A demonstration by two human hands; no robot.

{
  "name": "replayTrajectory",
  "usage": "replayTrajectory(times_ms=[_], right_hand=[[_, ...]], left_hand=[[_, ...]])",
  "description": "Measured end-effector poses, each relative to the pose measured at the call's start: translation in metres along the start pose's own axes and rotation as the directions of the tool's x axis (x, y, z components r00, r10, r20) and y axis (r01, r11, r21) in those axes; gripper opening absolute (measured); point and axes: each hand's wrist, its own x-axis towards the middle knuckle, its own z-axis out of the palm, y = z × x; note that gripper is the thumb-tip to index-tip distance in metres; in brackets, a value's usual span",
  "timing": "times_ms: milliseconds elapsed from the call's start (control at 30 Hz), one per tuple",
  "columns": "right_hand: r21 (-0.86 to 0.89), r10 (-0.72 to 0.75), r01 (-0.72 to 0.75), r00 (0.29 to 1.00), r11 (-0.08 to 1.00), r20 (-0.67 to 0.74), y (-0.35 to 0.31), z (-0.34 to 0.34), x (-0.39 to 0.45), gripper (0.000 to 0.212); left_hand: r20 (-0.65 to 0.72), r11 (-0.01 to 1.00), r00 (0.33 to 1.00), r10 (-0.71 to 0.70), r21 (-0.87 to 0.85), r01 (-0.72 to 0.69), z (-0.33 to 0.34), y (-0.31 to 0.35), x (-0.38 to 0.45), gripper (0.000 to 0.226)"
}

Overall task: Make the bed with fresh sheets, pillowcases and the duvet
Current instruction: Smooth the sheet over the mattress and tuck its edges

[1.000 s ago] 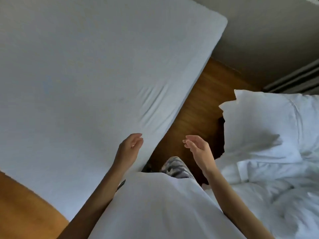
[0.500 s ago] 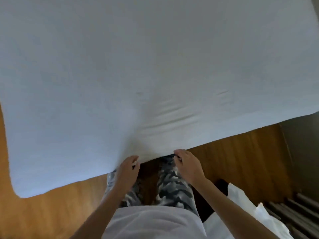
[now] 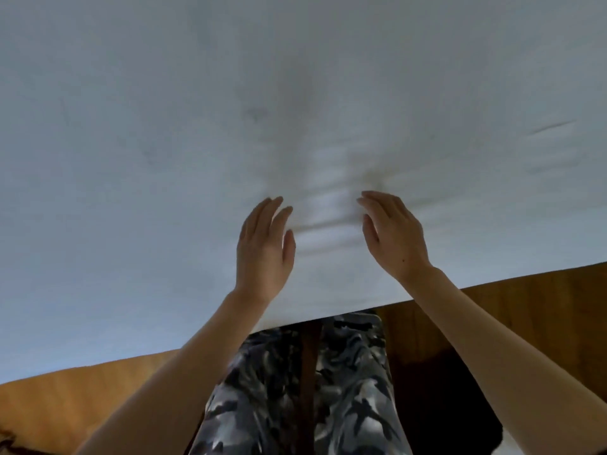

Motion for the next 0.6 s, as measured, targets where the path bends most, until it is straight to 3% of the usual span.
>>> replayTrajectory(times_ms=[133, 233, 333, 400, 467, 533, 600], right_hand=[[-0.105, -0.092, 0.084, 0.993, 0.991, -0.072, 0.016, 0.015, 0.003, 0.036], [-0.204, -0.238, 0.225, 0.97, 0.953, -0.041, 0.019, 0.011, 0.023, 0.043], [-0.277, -0.248, 0.238, 0.969, 0.931, -0.003, 0.02, 0.011, 0.04, 0.05], [-0.294, -0.362, 0.383, 0.924, 0.876, 0.126, 0.024, 0.028, 0.024, 0.054], [-0.236, -0.523, 0.585, 0.806, 0.776, 0.278, 0.027, 0.051, -0.017, 0.059], [-0.22, -0.55, 0.658, 0.735, 0.72, 0.396, 0.03, 0.063, -0.061, 0.063], [-0.255, -0.55, 0.686, 0.71, 0.682, 0.439, 0.03, 0.066, -0.085, 0.065]], left_hand=[[-0.028, 0.994, 0.997, 0.066, 0.088, -0.064, 0.004, -0.025, 0.007, 0.04], [0.054, 0.959, 0.973, 0.222, 0.169, -0.228, 0.007, -0.038, 0.016, 0.046], [0.144, 0.914, 0.938, 0.315, 0.221, -0.341, 0.018, -0.041, 0.017, 0.05], [0.254, 0.861, 0.88, 0.402, 0.222, -0.458, 0.033, -0.04, -0.004, 0.056], [0.381, 0.771, 0.772, 0.508, 0.198, -0.605, 0.049, -0.044, -0.04, 0.062], [0.459, 0.692, 0.683, 0.568, 0.183, -0.699, 0.058, -0.05, -0.074, 0.063], [0.516, 0.617, 0.617, 0.594, 0.199, -0.761, 0.06, -0.054, -0.094, 0.063]])
